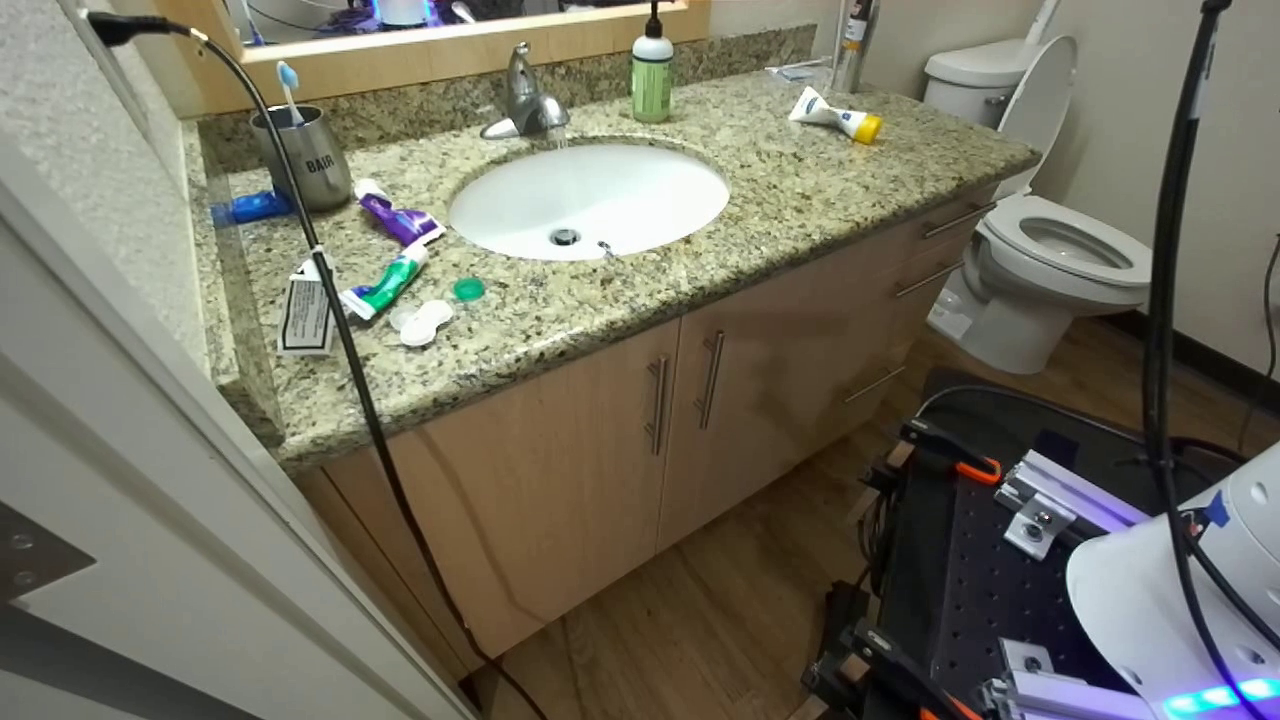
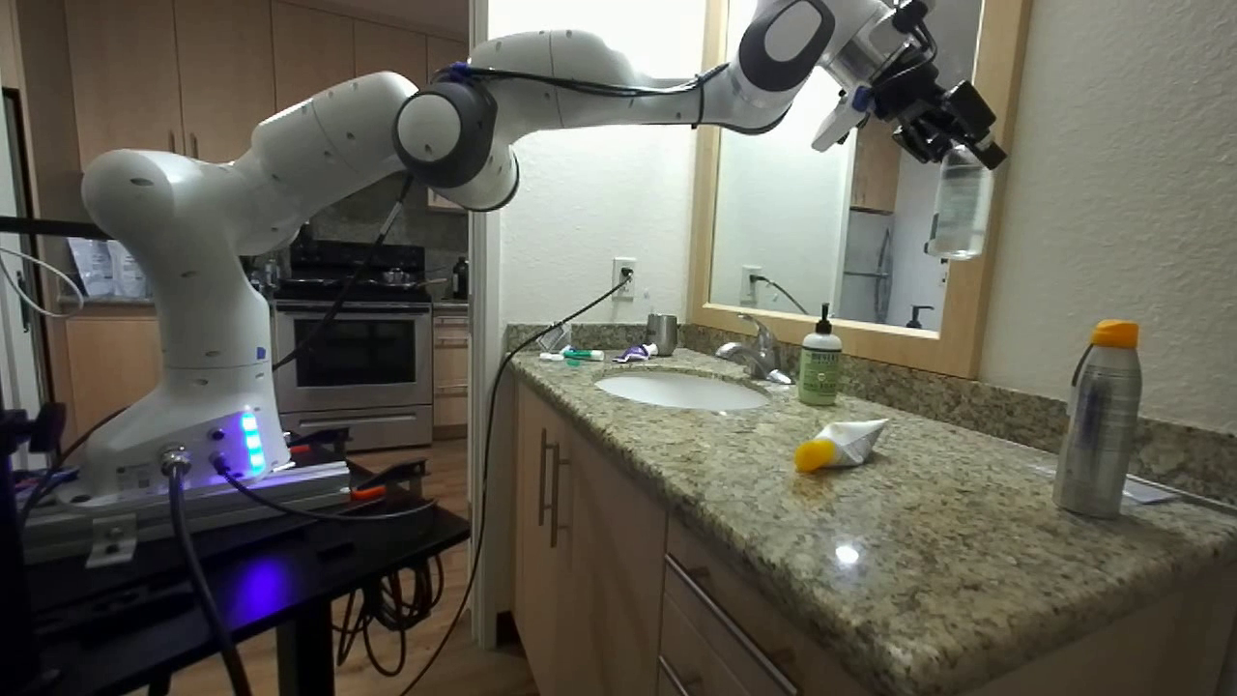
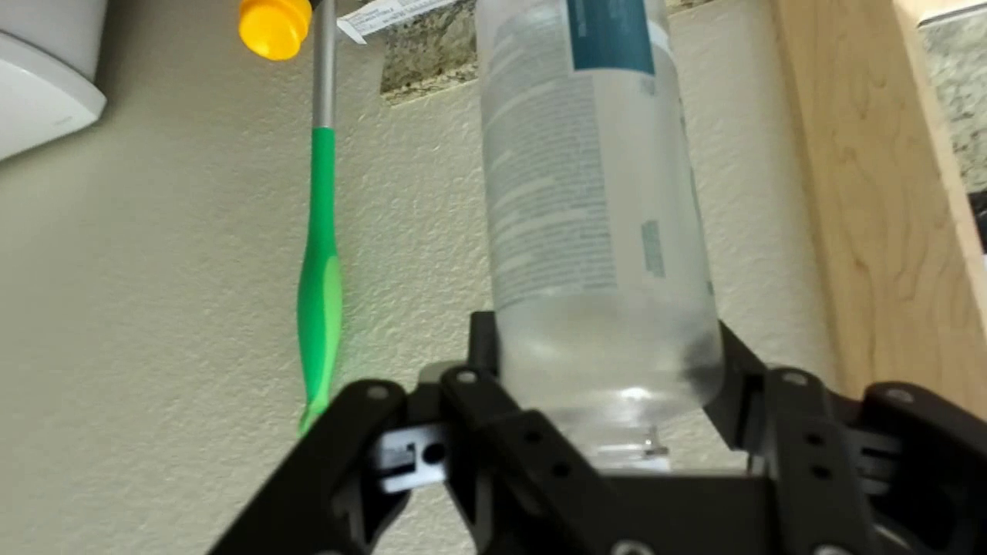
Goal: Move the clear bottle to the left
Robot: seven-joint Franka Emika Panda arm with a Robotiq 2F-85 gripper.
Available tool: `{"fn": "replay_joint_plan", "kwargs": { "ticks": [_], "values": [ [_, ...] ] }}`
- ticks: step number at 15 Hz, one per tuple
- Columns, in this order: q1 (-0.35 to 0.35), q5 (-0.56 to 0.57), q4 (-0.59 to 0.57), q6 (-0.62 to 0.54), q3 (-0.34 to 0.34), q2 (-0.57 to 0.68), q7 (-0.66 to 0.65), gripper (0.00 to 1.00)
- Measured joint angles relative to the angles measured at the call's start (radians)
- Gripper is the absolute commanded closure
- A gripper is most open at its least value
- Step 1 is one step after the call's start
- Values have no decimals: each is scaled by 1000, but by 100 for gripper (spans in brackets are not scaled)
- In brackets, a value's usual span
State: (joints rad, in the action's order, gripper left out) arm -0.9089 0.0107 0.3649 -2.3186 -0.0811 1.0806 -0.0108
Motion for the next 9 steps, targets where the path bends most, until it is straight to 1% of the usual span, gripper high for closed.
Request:
{"fn": "replay_joint_plan", "kwargs": {
  "ticks": [1, 2, 4, 6, 7, 9],
  "values": [
    [-3, -13, 2, 0, 18, 1, 67, 63],
    [-8, -28, 2, 0, 37, 2, 137, 38],
    [-22, -55, 2, -17, 72, 4, 247, 38],
    [-28, -58, 2, -24, 82, 4, 277, 38],
    [-29, -58, 2, -25, 83, 4, 279, 63],
    [-28, -58, 3, -25, 83, 4, 277, 63]
  ]
}}
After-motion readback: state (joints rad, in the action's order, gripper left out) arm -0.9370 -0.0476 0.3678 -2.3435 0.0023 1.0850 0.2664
